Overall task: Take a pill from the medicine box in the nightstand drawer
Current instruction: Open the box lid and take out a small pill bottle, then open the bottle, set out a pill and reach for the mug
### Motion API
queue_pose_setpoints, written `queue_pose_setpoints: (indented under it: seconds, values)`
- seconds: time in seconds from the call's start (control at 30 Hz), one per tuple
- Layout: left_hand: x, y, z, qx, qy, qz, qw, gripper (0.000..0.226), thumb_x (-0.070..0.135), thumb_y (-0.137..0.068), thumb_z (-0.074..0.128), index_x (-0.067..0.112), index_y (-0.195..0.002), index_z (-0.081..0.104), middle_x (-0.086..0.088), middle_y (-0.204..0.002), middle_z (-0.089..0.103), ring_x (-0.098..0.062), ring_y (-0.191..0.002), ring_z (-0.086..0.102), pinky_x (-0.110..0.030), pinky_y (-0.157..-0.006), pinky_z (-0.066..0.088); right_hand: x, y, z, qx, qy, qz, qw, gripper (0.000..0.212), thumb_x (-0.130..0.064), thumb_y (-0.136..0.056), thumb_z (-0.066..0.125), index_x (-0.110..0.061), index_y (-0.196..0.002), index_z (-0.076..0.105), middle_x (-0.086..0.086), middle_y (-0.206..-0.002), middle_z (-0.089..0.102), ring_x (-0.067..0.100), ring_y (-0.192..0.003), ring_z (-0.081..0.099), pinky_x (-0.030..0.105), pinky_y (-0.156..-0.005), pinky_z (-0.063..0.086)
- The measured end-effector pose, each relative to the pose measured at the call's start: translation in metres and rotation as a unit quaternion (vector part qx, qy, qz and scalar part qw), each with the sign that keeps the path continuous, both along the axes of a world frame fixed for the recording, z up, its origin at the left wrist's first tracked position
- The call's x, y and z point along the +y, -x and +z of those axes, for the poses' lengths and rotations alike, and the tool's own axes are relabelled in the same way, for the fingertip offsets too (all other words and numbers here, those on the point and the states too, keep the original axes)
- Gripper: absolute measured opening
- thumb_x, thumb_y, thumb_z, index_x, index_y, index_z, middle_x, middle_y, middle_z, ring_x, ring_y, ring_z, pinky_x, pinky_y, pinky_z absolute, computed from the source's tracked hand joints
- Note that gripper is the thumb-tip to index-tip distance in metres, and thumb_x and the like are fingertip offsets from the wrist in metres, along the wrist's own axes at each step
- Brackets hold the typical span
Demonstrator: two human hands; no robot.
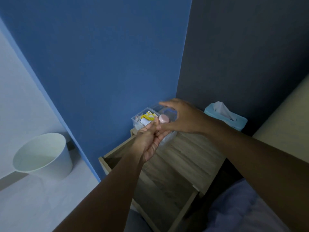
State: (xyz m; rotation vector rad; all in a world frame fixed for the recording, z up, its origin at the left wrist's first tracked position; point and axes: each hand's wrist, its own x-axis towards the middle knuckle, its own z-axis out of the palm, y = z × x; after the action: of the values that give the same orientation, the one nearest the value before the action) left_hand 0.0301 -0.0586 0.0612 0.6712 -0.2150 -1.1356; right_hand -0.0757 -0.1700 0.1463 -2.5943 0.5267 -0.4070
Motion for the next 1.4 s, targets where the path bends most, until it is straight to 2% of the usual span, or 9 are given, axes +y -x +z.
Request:
queue_pose_setpoints:
  seconds: [0.1, 0.17, 0.3, 0.5, 0.73, 0.93, 1.07, 1.3, 1.4]
  values:
    - [-0.001, 0.0, -0.005, -0.014, 0.022, -0.02, 0.999, 0.031, 0.017, -0.098, 0.054, -0.005, -0.095, 0.076, -0.026, -0.107, 0.073, -0.033, -0.103, 0.072, -0.036, -0.081, 0.06, 0.002, 0.0, -0.001, 0.007, 0.06, -0.011, 0.998, 0.038, -0.052, -0.081, 0.072, -0.016, -0.095, 0.077, 0.0, -0.088, 0.073, 0.016, -0.087, 0.066, 0.037, -0.084, 0.053]
    - [-0.001, 0.0, -0.008, -0.018, 0.019, -0.024, 0.999, 0.033, 0.024, -0.091, 0.062, -0.005, -0.1, 0.075, -0.028, -0.111, 0.071, -0.034, -0.106, 0.07, -0.037, -0.085, 0.059, 0.002, 0.002, -0.003, -0.007, 0.046, 0.031, 0.998, 0.022, -0.027, -0.085, 0.074, -0.016, -0.104, 0.077, 0.003, -0.095, 0.073, 0.018, -0.09, 0.067, 0.038, -0.084, 0.053]
    - [-0.003, -0.001, -0.019, 0.033, -0.01, 0.002, 0.999, 0.042, 0.021, -0.085, 0.066, -0.008, -0.115, 0.062, -0.031, -0.111, 0.07, -0.035, -0.107, 0.07, -0.041, -0.083, 0.06, -0.001, 0.006, -0.008, -0.05, 0.002, 0.058, 0.997, 0.045, 0.006, -0.078, 0.07, -0.014, -0.118, 0.07, 0.001, -0.107, 0.065, 0.009, -0.094, 0.06, 0.027, -0.086, 0.052]
    - [-0.006, 0.007, -0.032, 0.076, 0.01, -0.033, 0.997, 0.028, 0.009, -0.1, 0.047, -0.002, -0.122, 0.059, -0.029, -0.115, 0.069, -0.035, -0.114, 0.066, -0.04, -0.088, 0.059, -0.018, 0.023, -0.031, -0.135, -0.051, -0.039, 0.989, 0.047, -0.003, -0.084, 0.071, -0.018, -0.128, 0.066, 0.007, -0.11, 0.06, 0.016, -0.096, 0.065, 0.029, -0.09, 0.055]
    - [-0.026, 0.019, -0.047, 0.1, -0.034, -0.044, 0.993, 0.036, 0.006, -0.099, 0.05, -0.01, -0.13, 0.053, -0.027, -0.136, 0.057, -0.037, -0.124, 0.058, -0.035, -0.089, 0.059, -0.043, 0.061, -0.095, -0.162, -0.116, -0.157, 0.967, 0.037, -0.016, -0.085, 0.075, -0.027, -0.12, 0.067, -0.004, -0.108, 0.06, -0.006, -0.089, 0.062, 0.006, -0.077, 0.05]
    - [-0.042, 0.036, -0.077, -0.058, -0.121, -0.069, 0.988, 0.038, -0.004, -0.089, 0.061, -0.003, -0.128, 0.059, -0.012, -0.118, 0.072, -0.024, -0.113, 0.068, -0.025, -0.089, 0.057, -0.051, 0.09, -0.166, -0.183, -0.214, -0.27, 0.921, 0.032, -0.012, -0.075, 0.08, -0.03, -0.098, 0.066, 0.002, -0.099, 0.07, 0.002, -0.084, 0.068, 0.017, -0.073, 0.058]
    - [-0.055, 0.045, -0.098, -0.18, -0.162, -0.064, 0.968, 0.028, 0.002, -0.086, 0.068, -0.001, -0.114, 0.068, -0.016, -0.108, 0.074, -0.025, -0.104, 0.071, -0.035, -0.093, 0.057, -0.05, 0.107, -0.211, -0.138, -0.242, -0.366, 0.888, 0.024, -0.024, -0.069, 0.083, -0.029, -0.083, 0.064, -0.007, -0.087, 0.07, 0.007, -0.08, 0.068, 0.025, -0.069, 0.057]
    - [-0.088, 0.045, -0.136, -0.439, -0.241, -0.09, 0.861, 0.033, 0.024, -0.083, 0.075, 0.016, -0.115, 0.07, 0.003, -0.107, 0.074, -0.002, -0.099, 0.068, -0.021, -0.085, 0.056, -0.052, 0.117, -0.264, -0.13, -0.117, -0.434, 0.884, 0.02, -0.024, -0.078, 0.078, -0.015, -0.073, 0.061, 0.001, -0.082, 0.063, 0.017, -0.08, 0.06, 0.029, -0.073, 0.05]
    - [-0.103, 0.048, -0.15, -0.529, -0.233, -0.092, 0.81, 0.028, 0.036, -0.089, 0.067, 0.024, -0.114, 0.065, 0.014, -0.101, 0.07, 0.008, -0.093, 0.065, -0.006, -0.068, 0.049, -0.053, 0.115, -0.275, -0.151, -0.035, -0.393, 0.906, 0.013, -0.013, -0.078, 0.07, -0.015, -0.084, 0.059, -0.001, -0.09, 0.059, 0.01, -0.089, 0.052, 0.012, -0.079, 0.037]
